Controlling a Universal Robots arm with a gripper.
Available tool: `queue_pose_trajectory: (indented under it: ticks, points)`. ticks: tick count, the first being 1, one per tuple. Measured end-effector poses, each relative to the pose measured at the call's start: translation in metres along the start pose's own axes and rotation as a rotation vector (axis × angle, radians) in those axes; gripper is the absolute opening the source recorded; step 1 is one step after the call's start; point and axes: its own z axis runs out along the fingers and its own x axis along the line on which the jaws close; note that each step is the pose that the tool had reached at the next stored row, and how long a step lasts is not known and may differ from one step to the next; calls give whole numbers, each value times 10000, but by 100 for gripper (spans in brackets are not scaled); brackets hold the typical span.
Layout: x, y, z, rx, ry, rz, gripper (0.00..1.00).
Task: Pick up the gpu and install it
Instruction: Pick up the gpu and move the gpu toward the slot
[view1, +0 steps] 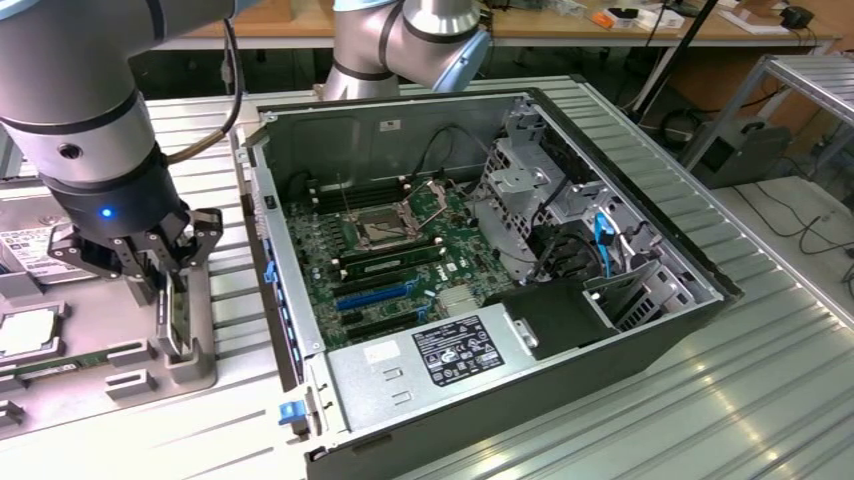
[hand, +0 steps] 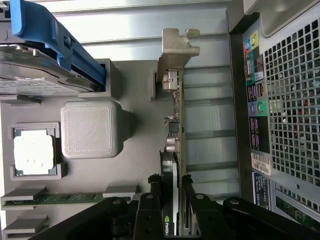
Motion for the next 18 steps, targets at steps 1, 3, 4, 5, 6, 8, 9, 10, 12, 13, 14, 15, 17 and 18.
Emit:
queue_pose_trajectory:
  ticks: [1,3,4,5,6,8,9,10,12,13,14,15,17,18]
  points:
    - [0,0,-3,-1,0,0,27]
    - [0,1,-11,0,0,0,27]
    - [-1,1,-18,0,1,0,27]
    - [-1,1,-23,0,1,-1,27]
    - [-1,1,-27,0,2,0,27]
    - [-1,2,-41,0,3,0,27]
    - [-1,2,-47,0,3,0,27]
    - [-1,2,-52,0,3,0,27]
    - [-2,3,-60,0,3,0,27]
    - [-2,3,-65,0,4,0,27]
    - [-2,3,-68,0,4,0,27]
    - [-2,3,-74,1,4,0,27]
    - [-2,4,-87,1,5,0,27]
    - [-2,4,-96,0,6,0,27]
